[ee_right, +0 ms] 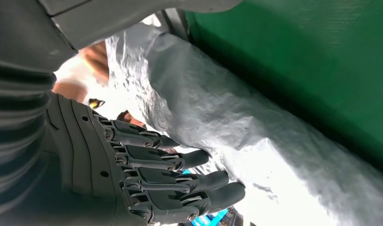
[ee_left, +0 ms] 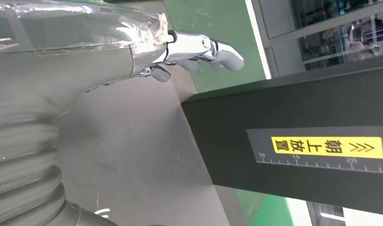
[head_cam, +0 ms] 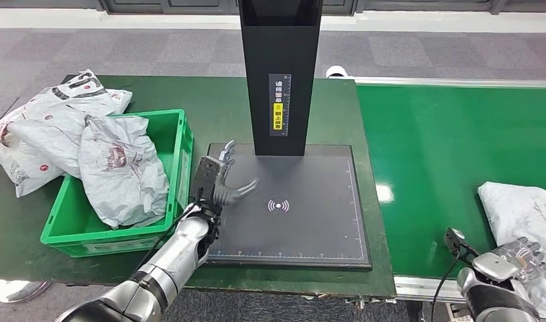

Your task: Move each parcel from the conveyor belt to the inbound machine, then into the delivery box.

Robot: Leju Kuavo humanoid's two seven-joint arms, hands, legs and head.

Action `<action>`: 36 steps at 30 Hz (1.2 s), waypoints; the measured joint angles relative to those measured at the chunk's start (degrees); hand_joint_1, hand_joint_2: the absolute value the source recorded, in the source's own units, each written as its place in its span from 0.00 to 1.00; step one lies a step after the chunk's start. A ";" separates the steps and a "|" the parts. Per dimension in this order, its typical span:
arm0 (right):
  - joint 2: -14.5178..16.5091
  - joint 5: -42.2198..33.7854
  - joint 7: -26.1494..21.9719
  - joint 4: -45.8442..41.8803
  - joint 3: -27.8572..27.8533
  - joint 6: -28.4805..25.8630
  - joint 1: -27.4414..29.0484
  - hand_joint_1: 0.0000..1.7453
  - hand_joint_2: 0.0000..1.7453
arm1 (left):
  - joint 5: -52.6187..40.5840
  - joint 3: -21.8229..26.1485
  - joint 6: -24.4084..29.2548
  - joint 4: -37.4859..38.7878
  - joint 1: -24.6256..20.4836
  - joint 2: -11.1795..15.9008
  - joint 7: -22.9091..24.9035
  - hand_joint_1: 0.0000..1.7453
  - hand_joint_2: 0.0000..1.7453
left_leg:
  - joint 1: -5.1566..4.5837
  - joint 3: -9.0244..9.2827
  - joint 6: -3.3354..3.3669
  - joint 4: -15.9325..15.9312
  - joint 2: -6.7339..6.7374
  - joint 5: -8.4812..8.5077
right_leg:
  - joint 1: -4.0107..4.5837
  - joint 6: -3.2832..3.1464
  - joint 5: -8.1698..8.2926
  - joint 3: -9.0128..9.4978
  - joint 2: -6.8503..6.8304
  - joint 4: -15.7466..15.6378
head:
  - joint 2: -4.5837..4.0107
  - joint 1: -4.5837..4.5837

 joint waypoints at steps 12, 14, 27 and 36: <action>-0.60 -0.08 0.90 2.60 2.24 4.04 -3.16 1.00 1.00 | 1.10 1.90 0.55 1.62 0.07 0.08 -0.61 0.00 1.00 | -0.02 -0.02 0.03 0.00 -0.03 0.02 | -0.03 0.06 0.04 0.02 -0.02 0.00 | 0.00 0.01; -0.60 -0.10 0.90 2.87 2.27 4.34 -3.54 1.00 1.00 | 1.19 2.25 0.31 1.73 0.07 0.08 -0.57 0.00 1.00 | -0.02 -0.02 0.03 0.00 -0.02 0.02 | -0.02 0.06 0.04 0.02 -0.02 0.00 | 0.00 0.00; 0.66 -0.38 -2.59 3.09 2.27 -9.65 -4.61 1.00 1.00 | 2.53 4.54 -0.38 0.21 0.69 0.73 0.71 0.00 1.00 | -0.02 -0.10 0.03 -0.01 -0.01 0.02 | -0.02 0.06 0.04 0.01 0.00 0.05 | 0.00 0.02; 8.47 -7.73 -26.12 -6.85 2.27 -36.40 -4.38 1.00 1.00 | 2.63 7.27 2.99 -3.90 3.95 1.63 1.22 0.00 1.00 | 0.08 -0.10 -0.11 -0.02 -0.06 0.11 | 0.12 0.01 0.02 -0.06 -0.02 0.10 | 0.00 0.00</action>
